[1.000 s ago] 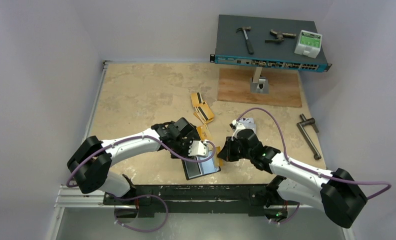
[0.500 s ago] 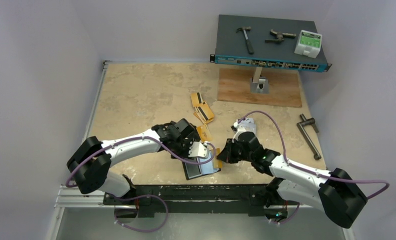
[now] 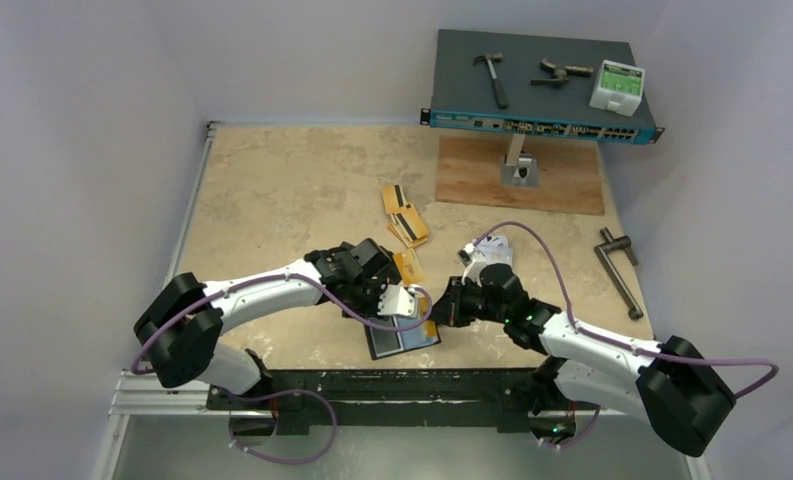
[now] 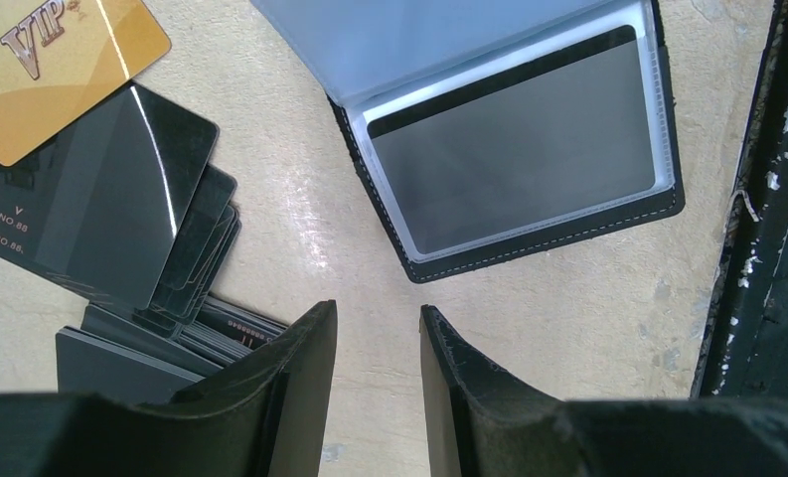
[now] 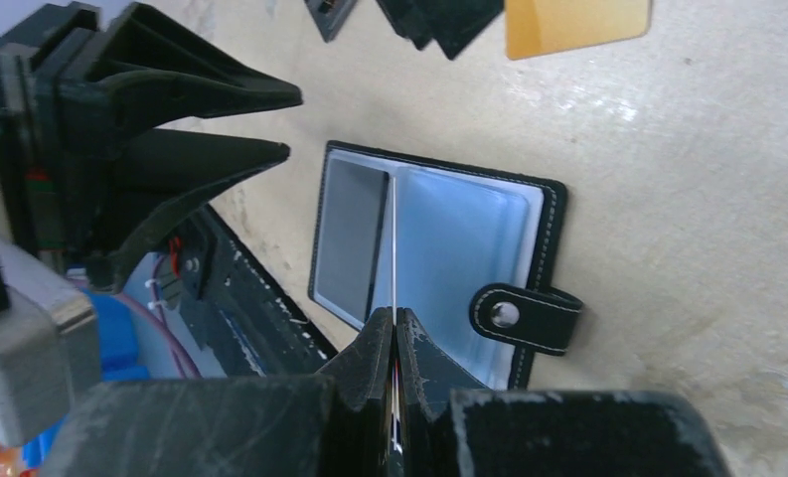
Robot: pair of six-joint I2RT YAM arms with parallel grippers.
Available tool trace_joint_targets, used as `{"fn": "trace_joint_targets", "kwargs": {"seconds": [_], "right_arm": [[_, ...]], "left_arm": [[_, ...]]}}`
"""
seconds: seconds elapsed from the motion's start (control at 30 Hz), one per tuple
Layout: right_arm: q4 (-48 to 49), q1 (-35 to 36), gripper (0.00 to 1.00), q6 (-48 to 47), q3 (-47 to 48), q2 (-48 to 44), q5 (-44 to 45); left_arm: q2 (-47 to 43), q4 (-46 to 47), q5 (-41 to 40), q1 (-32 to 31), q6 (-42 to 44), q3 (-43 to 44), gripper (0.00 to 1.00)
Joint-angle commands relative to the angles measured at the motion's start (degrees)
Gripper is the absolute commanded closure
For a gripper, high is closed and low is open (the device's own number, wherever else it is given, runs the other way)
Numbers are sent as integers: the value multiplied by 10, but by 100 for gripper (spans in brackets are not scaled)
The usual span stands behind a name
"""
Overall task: Put the credit cards into the card holder
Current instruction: Insert the credit card into the card holder.
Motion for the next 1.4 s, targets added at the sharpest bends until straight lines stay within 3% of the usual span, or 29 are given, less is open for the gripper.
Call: {"fn": "trace_joint_targets", "kwargs": {"seconds": [0.0, 0.3, 0.5, 0.8, 0.93, 1.17, 1.37], "right_arm": [[74, 2, 100, 19, -9, -7, -52], [131, 2, 100, 38, -13, 33, -83], [170, 3, 100, 37, 6, 110, -102], [188, 18, 100, 21, 63, 188, -121], [188, 22, 100, 21, 65, 183, -118], [165, 25, 100, 3, 41, 195, -105], [164, 23, 100, -10, 52, 201, -119]], "left_arm": [[-20, 14, -7, -3, 8, -5, 64], [-28, 10, -10, -3, 7, -1, 64], [-48, -11, -15, 4, 11, 5, 64], [-159, -124, -17, 4, 120, -3, 63], [-212, -89, 22, 2, 173, -41, 61], [-215, 30, 38, -18, 216, -113, 61], [-280, 145, 87, -20, 367, -219, 59]]}}
